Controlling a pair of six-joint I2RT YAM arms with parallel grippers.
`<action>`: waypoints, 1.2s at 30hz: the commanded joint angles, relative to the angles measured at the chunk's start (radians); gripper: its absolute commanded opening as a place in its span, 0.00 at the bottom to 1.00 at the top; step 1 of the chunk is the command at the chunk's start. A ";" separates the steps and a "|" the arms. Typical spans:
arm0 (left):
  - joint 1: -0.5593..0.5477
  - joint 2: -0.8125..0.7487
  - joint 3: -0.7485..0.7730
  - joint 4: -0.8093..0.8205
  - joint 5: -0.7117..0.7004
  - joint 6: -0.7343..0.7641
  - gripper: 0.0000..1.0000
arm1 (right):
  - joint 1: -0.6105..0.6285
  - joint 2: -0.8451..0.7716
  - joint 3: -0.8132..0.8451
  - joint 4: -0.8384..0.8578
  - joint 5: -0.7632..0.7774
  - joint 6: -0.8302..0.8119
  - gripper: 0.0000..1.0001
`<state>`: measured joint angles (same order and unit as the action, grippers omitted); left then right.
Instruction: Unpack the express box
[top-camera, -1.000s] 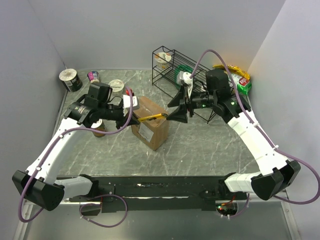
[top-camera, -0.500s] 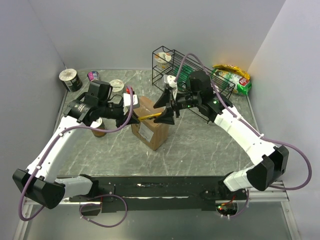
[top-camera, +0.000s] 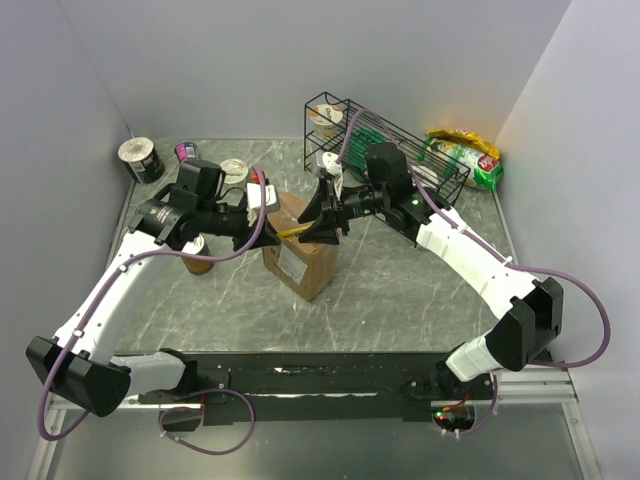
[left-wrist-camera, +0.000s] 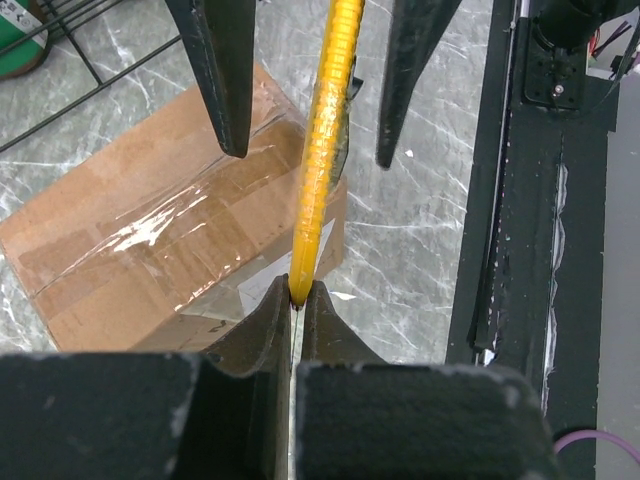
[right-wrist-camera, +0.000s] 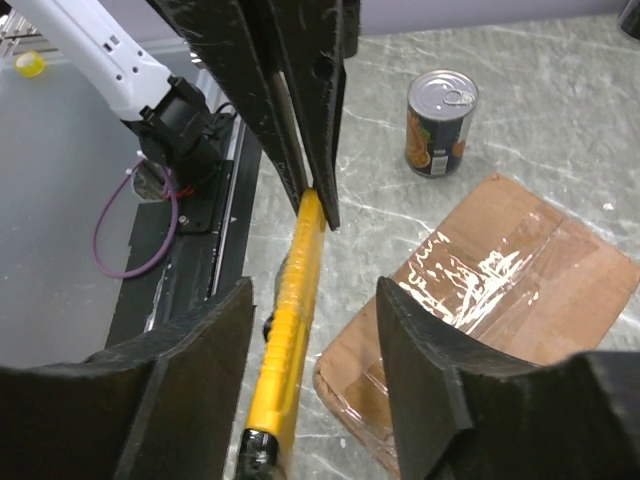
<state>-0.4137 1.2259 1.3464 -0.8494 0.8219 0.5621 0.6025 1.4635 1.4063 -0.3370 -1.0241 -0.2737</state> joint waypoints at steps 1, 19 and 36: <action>-0.004 0.009 0.043 0.038 0.017 -0.013 0.01 | 0.003 0.003 0.036 0.018 -0.024 -0.010 0.57; 0.015 -0.086 -0.045 0.234 -0.297 -0.183 0.84 | -0.046 -0.008 0.277 -0.264 0.278 0.034 0.00; 0.173 -0.125 -0.313 0.625 -0.350 -0.809 0.93 | 0.059 0.187 0.747 -0.614 0.818 0.155 0.00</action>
<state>-0.2554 1.0836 1.0283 -0.3595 0.3752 -0.0929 0.6525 1.6012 2.0449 -0.8551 -0.2649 -0.1673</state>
